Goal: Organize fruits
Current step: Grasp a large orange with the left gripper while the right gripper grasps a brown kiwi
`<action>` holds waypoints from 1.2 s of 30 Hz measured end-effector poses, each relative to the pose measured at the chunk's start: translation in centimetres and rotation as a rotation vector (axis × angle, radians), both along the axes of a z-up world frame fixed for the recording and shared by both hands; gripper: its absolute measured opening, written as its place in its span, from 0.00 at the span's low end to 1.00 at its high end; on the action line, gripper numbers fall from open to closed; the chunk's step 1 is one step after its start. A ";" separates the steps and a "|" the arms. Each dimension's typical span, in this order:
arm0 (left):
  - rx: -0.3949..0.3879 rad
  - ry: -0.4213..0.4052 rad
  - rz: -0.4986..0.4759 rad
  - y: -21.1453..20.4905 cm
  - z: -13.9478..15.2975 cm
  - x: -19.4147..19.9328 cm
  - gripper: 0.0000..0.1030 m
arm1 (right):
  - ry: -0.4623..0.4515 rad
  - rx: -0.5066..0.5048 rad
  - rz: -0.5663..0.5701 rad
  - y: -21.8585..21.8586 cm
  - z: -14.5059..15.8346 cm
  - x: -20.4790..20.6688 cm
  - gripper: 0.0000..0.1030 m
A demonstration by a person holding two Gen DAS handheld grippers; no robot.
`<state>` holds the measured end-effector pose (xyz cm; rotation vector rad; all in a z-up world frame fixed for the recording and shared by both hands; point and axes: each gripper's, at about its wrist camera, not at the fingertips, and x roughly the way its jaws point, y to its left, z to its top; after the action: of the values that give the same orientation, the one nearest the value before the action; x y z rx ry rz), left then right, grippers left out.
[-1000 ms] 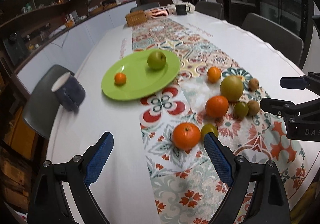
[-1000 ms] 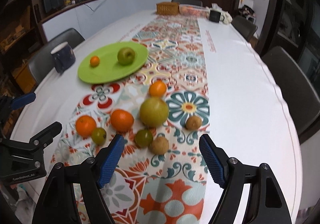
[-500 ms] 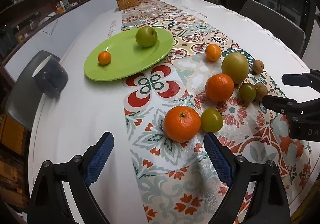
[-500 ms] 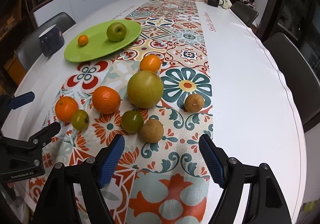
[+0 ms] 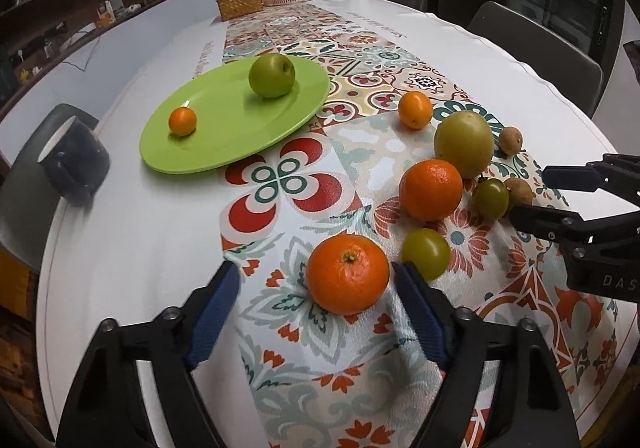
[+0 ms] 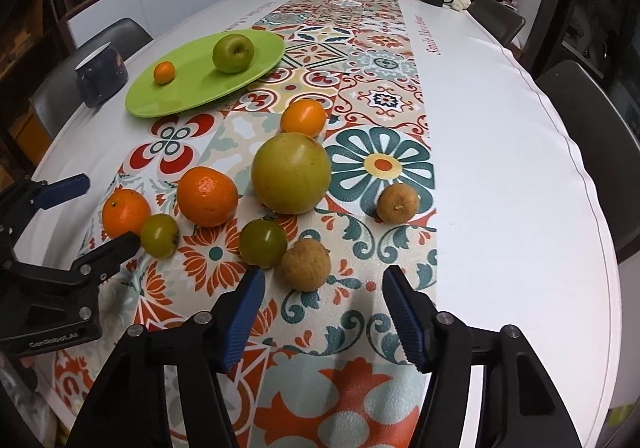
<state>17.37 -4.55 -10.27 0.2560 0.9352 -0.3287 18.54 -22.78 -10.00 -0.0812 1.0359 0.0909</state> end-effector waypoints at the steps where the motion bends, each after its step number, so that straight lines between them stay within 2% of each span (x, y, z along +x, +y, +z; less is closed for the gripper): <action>1: -0.007 0.004 -0.001 0.0 -0.1 0.1 0.70 | 0.000 0.000 0.003 0.1 0.0 0.0 0.57; 9: -0.065 0.053 -0.006 -0.1 -0.8 0.6 0.50 | 0.005 0.011 0.020 0.5 -0.5 0.4 0.53; 11: -0.072 0.060 -0.009 -0.3 -0.8 0.6 0.47 | 0.011 0.022 0.024 0.4 -0.6 0.5 0.47; 15: -0.076 0.070 -0.015 -0.6 -1.0 0.8 0.41 | 0.016 0.036 0.030 0.3 -0.8 0.6 0.46; 17: -0.075 0.070 -0.009 -0.7 -1.0 0.9 0.41 | 0.028 0.043 0.035 0.3 -1.2 0.8 0.38; 23: -0.073 0.075 -0.002 -0.7 -1.0 0.9 0.41 | 0.018 0.036 0.039 0.3 -1.2 0.6 0.28; 36: -0.078 0.053 0.019 -0.4 0.5 -0.7 0.41 | -0.023 0.053 0.036 0.2 0.4 -0.9 0.28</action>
<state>16.70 -4.99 -9.72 0.1670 0.9746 -0.3556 17.69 -22.62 -9.56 -0.0524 1.0089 0.1501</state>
